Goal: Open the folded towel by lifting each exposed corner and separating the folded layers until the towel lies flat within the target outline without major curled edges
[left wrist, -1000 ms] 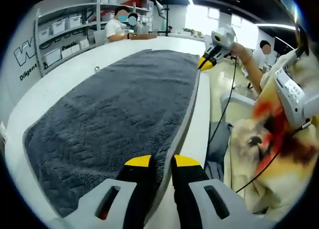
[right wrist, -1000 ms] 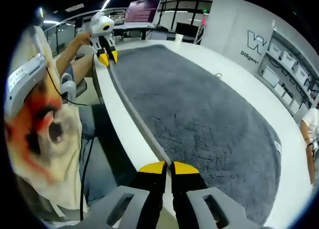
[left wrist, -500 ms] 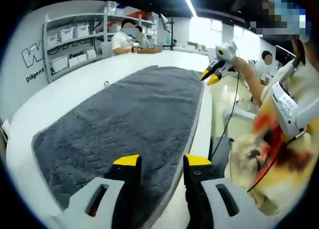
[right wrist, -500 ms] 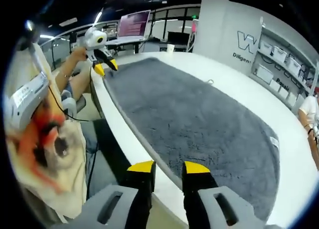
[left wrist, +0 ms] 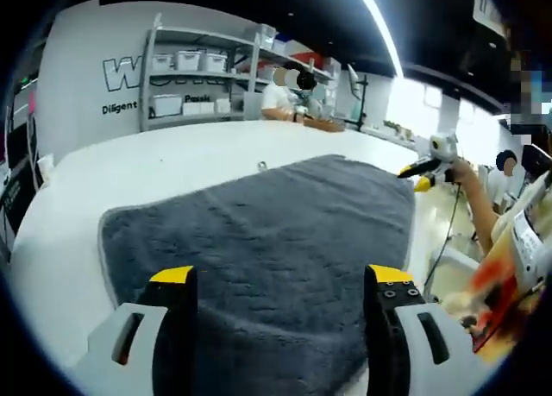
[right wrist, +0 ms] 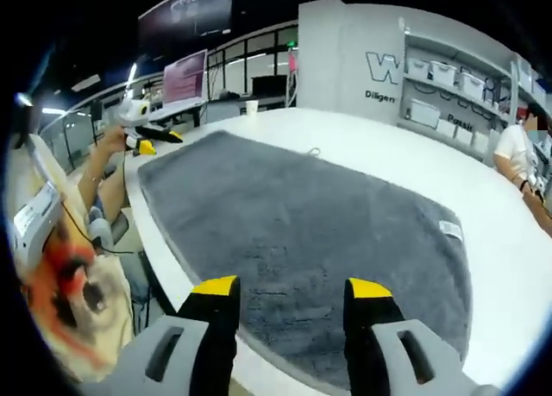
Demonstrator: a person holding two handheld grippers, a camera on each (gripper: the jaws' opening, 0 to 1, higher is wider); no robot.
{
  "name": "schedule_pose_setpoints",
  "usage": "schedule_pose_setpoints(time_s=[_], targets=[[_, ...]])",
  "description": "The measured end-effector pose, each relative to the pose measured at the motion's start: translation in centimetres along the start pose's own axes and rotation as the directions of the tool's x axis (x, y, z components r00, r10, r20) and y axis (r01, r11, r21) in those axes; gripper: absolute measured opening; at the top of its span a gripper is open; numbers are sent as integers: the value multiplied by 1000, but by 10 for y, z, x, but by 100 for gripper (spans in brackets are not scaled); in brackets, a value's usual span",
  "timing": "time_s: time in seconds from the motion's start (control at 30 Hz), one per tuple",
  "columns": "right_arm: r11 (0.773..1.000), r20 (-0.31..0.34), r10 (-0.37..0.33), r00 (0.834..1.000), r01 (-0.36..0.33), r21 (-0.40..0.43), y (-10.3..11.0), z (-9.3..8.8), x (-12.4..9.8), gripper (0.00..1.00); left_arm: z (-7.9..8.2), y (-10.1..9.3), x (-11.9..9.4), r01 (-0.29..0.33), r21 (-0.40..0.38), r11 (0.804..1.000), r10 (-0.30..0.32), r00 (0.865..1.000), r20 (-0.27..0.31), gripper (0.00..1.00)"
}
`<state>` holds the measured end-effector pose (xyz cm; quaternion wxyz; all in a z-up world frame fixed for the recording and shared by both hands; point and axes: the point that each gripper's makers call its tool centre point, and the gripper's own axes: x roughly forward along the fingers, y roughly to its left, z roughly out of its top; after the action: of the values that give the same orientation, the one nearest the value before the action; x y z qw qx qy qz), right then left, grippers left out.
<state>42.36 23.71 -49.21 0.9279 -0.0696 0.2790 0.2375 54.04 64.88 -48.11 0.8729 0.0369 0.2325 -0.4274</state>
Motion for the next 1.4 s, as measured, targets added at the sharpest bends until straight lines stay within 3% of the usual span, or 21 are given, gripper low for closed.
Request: schedule_pose_setpoints(time_s=[0.07, 0.3, 0.5, 0.67, 0.87, 0.93, 1.27, 1.4], targets=[[997, 32, -71, 997, 70, 37, -25, 11, 3, 42, 5, 15, 1, -24, -25, 999, 24, 1000, 6, 73], [977, 116, -173, 978, 156, 145, -84, 45, 10, 36, 27, 53, 4, -77, -63, 995, 80, 995, 54, 61], [952, 85, -278, 957, 263, 155, -140, 57, 19, 30, 34, 88, 6, -195, 9, 981, 195, 981, 18, 57], [938, 70, -318, 946, 303, 171, -173, 63, 28, 27, 47, 126, 7, -281, 4, 960, 281, 959, 35, 43], [926, 9, -350, 937, 345, 154, -204, 58, 52, 21, 56, 168, 13, -399, 13, 917, 399, 916, 37, 28], [925, -9, -354, 935, 352, 145, -214, 56, 64, 19, 55, 182, 20, -426, 32, 904, 426, 905, 8, 26], [920, -94, -358, 929, 368, 134, -250, 45, 100, 17, 30, 208, 58, -407, 35, 913, 408, 907, -107, 24], [912, -140, -368, 919, 386, 139, -267, 37, 109, 16, 25, 209, 69, -387, 22, 922, 387, 915, -115, 21]])
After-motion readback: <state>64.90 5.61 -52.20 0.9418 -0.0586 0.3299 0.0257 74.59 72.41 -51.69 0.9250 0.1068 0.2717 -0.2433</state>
